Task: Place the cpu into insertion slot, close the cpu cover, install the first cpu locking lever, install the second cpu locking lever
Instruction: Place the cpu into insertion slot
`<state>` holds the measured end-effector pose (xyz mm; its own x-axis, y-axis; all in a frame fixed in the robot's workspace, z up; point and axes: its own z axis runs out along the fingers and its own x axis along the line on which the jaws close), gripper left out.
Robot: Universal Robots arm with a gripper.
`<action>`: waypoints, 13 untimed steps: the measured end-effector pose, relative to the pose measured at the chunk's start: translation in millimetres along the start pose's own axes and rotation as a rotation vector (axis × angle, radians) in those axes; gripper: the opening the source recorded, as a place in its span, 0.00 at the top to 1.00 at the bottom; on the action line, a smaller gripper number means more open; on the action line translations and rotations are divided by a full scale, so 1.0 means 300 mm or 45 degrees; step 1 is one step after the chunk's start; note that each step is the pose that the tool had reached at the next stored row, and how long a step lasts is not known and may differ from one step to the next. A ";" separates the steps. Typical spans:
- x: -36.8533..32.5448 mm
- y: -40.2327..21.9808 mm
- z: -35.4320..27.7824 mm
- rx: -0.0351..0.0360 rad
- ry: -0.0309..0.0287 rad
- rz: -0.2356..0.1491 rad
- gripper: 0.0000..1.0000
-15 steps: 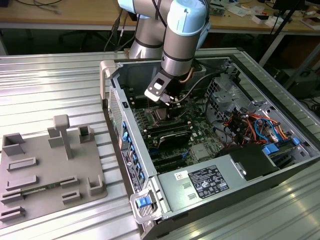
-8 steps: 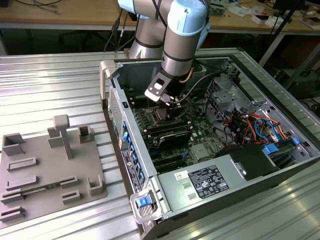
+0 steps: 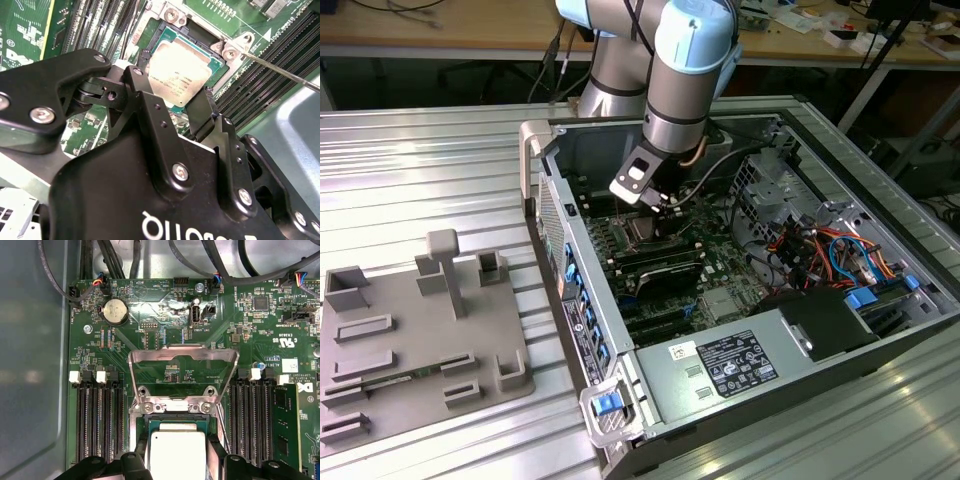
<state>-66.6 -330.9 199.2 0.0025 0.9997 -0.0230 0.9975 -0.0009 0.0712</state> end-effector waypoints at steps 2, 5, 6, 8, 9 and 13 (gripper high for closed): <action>0.000 0.001 0.001 0.0000 0.0000 0.000 0.45; 0.000 0.001 0.001 0.0000 0.0001 -0.002 0.45; 0.000 0.001 0.002 -0.0002 0.0002 -0.004 0.45; 0.000 0.001 0.003 -0.0002 0.0005 -0.007 0.45; 0.000 0.002 0.003 -0.0001 0.0005 -0.008 0.45; 0.000 0.004 0.005 -0.0002 0.0008 -0.013 0.45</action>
<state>-65.3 -330.9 197.6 -0.0077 0.9997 -0.0231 0.9974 0.0094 0.0712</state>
